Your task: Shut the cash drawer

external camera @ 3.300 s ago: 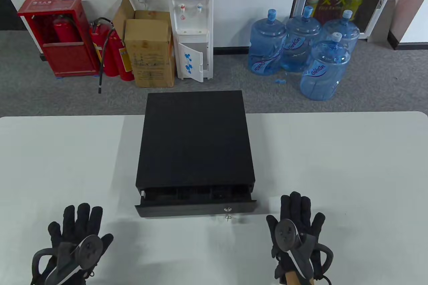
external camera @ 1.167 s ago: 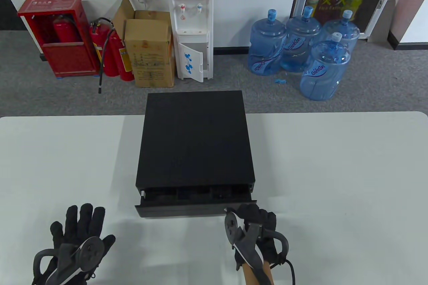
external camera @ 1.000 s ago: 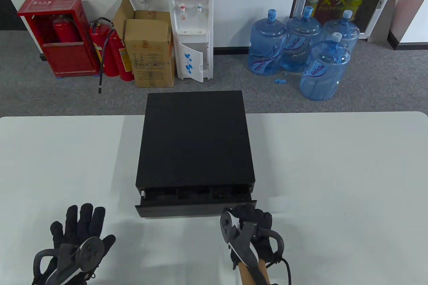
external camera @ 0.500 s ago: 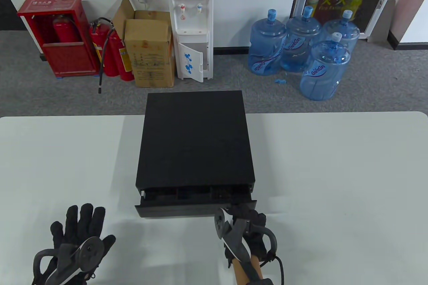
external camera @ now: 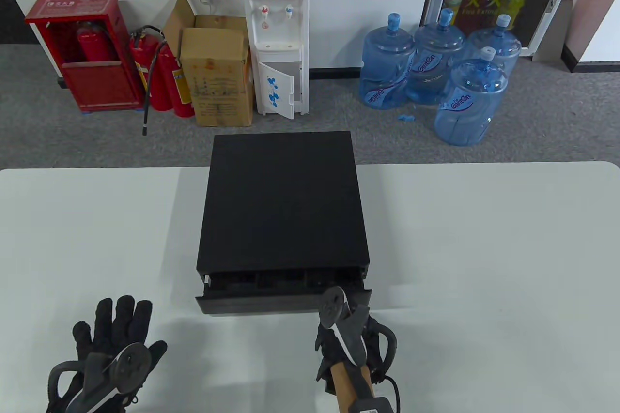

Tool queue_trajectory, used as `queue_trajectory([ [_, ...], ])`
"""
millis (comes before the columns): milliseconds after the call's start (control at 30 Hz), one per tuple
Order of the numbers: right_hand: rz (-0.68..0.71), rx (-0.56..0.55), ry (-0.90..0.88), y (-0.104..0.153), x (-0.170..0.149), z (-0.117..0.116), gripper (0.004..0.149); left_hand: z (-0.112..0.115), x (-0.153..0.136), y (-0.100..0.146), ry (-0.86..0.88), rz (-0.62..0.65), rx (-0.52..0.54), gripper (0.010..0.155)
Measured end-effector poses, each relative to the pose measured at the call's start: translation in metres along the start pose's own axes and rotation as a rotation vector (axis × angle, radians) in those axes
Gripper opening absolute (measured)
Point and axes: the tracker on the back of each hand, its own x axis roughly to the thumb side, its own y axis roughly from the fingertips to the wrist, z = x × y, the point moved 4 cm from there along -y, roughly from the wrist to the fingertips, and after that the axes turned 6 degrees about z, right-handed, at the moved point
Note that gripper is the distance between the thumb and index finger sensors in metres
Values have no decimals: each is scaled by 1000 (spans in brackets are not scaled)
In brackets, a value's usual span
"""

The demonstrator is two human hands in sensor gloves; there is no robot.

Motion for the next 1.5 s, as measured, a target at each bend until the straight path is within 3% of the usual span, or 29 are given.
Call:
queue_trajectory([
  [67, -11, 33, -31, -3, 1, -3, 38, 0, 0, 0, -2, 0, -6, 82],
  [267, -3, 23, 102, -7, 15, -6, 40, 1, 0, 0, -3, -3, -13, 82],
  [567, -63, 43, -5, -20, 11, -10, 40, 0, 0, 0, -5, -7, -15, 82],
  [1100, -82, 30, 20, -42, 21, -11, 40, 1, 2, -1, -4, -4, -31, 82],
  [1500, -107, 94, 16, -50, 21, -11, 40, 2, 1, -1, -5, -9, -39, 82],
])
